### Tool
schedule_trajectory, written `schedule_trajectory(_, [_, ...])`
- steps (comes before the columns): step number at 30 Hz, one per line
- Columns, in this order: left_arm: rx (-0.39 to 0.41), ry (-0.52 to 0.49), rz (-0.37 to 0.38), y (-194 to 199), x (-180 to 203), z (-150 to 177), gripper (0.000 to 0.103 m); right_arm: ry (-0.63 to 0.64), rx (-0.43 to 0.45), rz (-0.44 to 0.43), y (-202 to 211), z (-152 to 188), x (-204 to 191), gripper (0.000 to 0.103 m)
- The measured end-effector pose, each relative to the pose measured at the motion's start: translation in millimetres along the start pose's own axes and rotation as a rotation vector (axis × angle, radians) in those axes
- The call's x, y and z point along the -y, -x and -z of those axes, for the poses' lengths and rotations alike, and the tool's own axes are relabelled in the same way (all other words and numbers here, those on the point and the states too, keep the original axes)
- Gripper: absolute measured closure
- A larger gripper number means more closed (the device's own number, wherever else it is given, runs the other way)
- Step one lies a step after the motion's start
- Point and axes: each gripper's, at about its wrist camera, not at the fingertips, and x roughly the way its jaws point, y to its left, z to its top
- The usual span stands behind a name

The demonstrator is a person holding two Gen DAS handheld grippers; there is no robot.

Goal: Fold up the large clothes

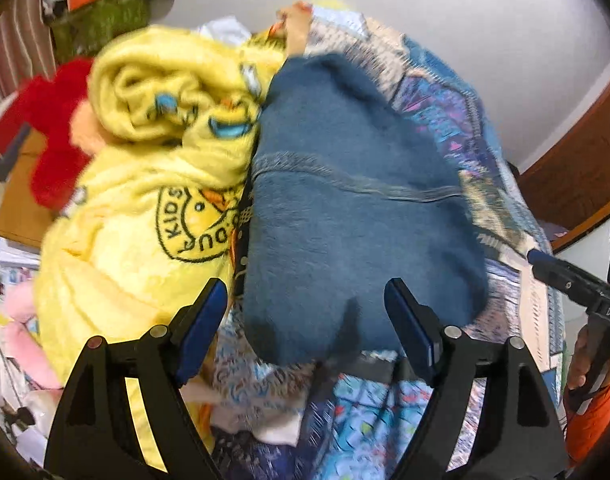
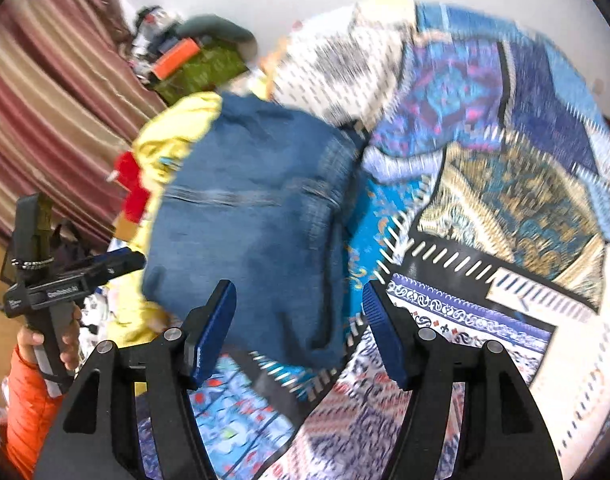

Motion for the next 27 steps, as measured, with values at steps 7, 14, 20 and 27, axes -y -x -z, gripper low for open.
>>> schedule_trajectory(7, [0.278,-0.167,-0.090,113.1,62.5,16.3,0.023,0.122,0.225,-0.004,101.7,9.5,-49.3,0.041])
schedule_trajectory(14, [0.598,-0.238,-0.087,221.8,118.3,61.2,0.023,0.243,0.498,-0.019,199.0,41.7,-104.4,0.041])
schedule_trajectory(20, [0.795,-0.229,-0.076,274.0,141.2,116.3,0.023,0.320,0.663,-0.028,242.6,83.8,-140.5,0.041])
schedule_trajectory(27, [0.880,-0.168,-0.056,284.4,146.7,159.9,0.023,0.316,0.745,0.022,245.7,123.5,-153.2,0.040])
